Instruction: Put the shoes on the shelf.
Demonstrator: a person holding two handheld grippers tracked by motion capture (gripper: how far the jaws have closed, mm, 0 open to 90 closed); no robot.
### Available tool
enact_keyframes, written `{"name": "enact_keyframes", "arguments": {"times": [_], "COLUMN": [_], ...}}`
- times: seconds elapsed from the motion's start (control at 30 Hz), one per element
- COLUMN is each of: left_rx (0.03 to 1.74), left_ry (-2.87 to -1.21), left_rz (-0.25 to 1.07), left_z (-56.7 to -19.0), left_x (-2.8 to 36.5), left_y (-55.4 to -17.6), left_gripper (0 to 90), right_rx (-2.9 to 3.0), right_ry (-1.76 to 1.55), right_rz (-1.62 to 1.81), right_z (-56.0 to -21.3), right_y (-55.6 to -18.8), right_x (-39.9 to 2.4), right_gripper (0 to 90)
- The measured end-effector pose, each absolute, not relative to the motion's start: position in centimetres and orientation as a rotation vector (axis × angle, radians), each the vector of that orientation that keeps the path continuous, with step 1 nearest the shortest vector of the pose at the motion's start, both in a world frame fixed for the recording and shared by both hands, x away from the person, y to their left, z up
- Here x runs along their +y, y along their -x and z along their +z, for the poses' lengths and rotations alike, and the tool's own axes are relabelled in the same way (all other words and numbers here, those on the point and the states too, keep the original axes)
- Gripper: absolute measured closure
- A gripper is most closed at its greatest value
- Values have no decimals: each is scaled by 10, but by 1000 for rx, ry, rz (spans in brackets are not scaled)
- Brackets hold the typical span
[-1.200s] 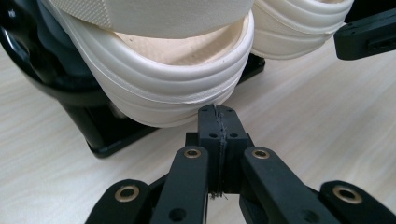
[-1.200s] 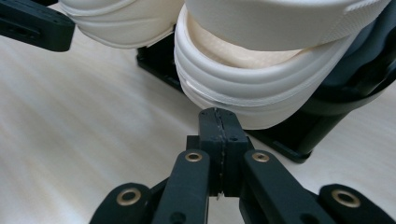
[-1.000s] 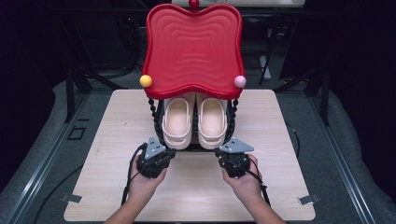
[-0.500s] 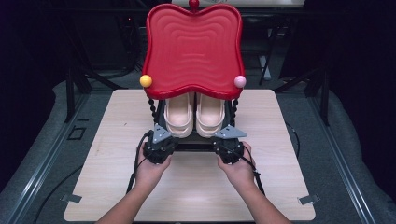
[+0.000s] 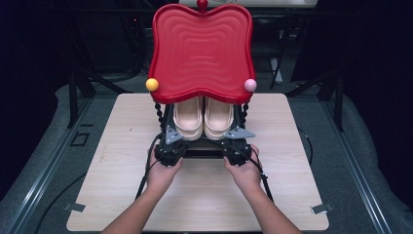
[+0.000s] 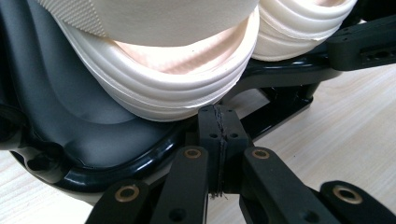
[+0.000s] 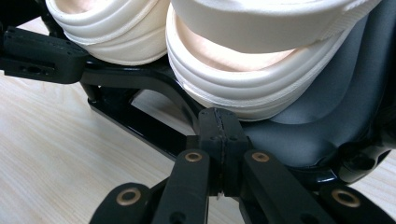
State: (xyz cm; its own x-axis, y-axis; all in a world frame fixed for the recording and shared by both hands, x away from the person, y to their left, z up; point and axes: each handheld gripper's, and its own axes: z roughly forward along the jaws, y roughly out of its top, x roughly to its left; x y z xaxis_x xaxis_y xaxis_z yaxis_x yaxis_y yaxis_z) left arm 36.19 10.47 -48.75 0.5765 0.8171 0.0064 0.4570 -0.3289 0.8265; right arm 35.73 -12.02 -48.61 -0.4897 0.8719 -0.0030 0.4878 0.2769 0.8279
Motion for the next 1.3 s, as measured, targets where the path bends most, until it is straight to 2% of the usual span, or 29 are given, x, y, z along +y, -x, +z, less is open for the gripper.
{"name": "enact_keyframes", "arguments": {"times": [0.33,0.87,1.03,1.17,1.2,1.23,1.27,1.3], "left_rx": [1027,978,966,970,972,973,975,963], "left_ry": [-1959,-1910,-1872,-1839,-1829,-1815,-1806,-1793], "left_rz": [546,527,512,514,512,506,504,494], "left_z": [-491,-483,-481,-484,-486,-488,-489,-494], "left_x": [106,133,149,165,168,172,175,183], "left_y": [-364,-337,-323,-309,-306,-304,-301,-297], "left_gripper": [900,899,843,744,718,641,641,575], "right_rx": [2080,2082,2064,2045,2044,2051,2051,2063], "right_ry": [-1229,-1158,-1167,-1175,-1169,-1173,-1173,-1177], "right_rz": [1123,1106,1104,1118,1123,1131,1131,1146], "right_z": [-488,-478,-481,-490,-493,-498,-498,-502], "right_y": [-360,-336,-321,-307,-305,-301,-301,-298], "right_x": [-117,-133,-146,-158,-161,-166,-166,-171], "right_gripper": [900,899,829,730,689,607,607,530]}}
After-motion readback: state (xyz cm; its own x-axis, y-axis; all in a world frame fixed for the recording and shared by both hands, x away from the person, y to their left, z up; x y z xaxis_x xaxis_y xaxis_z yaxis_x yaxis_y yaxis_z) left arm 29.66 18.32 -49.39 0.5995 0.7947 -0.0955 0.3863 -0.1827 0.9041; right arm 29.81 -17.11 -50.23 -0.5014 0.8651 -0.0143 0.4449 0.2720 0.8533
